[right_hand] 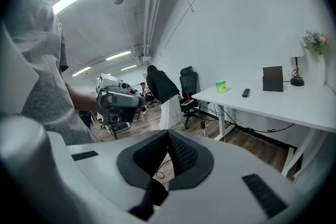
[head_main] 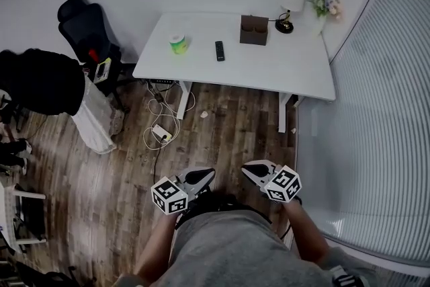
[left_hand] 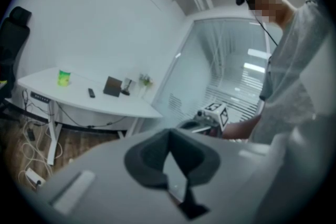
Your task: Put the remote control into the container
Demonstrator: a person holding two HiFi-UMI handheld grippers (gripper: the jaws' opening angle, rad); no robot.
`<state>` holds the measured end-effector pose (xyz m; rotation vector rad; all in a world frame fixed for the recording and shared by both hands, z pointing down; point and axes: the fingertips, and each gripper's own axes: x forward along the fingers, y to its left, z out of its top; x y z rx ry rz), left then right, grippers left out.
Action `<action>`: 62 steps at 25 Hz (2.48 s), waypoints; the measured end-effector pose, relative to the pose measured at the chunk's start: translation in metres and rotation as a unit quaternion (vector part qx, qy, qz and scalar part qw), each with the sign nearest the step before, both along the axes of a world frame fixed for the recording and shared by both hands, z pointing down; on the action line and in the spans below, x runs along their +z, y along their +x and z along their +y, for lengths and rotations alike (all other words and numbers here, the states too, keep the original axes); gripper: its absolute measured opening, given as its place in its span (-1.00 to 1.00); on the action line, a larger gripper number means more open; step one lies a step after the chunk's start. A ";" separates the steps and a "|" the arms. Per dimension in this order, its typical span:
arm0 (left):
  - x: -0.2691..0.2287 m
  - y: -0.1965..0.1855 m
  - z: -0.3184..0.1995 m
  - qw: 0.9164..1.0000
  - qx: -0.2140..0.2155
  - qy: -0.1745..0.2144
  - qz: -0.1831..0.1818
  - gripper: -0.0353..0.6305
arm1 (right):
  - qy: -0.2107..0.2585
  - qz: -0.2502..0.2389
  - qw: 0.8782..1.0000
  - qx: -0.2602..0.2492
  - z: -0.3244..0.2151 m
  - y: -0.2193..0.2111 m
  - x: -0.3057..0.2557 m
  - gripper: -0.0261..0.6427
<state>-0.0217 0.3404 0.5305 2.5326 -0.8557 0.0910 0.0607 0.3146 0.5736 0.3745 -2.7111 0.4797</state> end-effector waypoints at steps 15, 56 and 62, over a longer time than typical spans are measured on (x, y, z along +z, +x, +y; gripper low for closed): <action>0.015 -0.027 -0.082 0.999 0.014 -0.011 0.031 -0.90 | -0.006 0.015 0.999 0.034 -0.072 -0.028 0.005 -0.87; 0.025 -0.111 -0.265 0.992 0.121 -0.028 0.028 -0.90 | -0.012 0.024 0.989 0.144 -0.235 -0.111 0.014 -0.87; 0.028 -0.100 -0.289 0.993 0.107 -0.030 0.024 -0.90 | -0.019 0.026 0.991 0.127 -0.258 -0.100 0.022 -0.87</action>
